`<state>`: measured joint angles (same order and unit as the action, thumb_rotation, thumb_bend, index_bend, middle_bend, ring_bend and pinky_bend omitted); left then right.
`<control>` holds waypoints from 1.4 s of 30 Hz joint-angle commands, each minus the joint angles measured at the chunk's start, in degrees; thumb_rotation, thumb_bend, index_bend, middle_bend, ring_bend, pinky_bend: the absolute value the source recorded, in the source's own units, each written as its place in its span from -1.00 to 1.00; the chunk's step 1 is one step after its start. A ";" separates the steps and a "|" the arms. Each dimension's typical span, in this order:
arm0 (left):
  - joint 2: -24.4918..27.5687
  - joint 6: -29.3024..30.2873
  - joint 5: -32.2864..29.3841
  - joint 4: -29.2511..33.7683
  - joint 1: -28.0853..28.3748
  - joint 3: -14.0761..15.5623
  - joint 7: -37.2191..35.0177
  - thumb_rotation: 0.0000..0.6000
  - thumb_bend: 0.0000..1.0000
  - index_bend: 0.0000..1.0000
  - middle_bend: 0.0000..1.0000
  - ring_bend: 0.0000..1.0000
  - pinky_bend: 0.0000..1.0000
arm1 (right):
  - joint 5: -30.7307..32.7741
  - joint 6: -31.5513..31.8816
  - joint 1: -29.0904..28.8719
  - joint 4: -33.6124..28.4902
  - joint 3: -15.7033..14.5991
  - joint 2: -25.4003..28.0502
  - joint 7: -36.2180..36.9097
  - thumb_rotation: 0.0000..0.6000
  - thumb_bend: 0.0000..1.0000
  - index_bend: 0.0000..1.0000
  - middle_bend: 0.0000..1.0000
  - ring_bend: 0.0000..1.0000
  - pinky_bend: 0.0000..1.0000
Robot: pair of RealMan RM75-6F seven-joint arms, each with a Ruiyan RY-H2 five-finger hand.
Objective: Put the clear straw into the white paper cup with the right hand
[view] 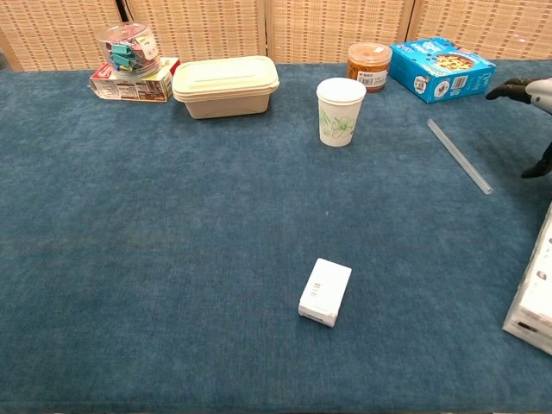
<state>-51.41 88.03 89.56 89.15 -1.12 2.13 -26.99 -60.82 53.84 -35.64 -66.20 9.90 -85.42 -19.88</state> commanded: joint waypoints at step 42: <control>0.02 -0.38 0.17 -0.29 0.19 0.06 -0.45 1.00 -1.00 -1.00 -1.00 -1.00 -1.00 | -7.85 9.27 -0.08 1.50 2.37 -6.78 3.13 1.00 -1.00 -1.00 -1.00 -1.00 -1.00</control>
<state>-51.40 87.66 89.69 88.85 -0.95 2.18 -27.50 -68.29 62.83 -36.13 -64.33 12.66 -92.60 -16.96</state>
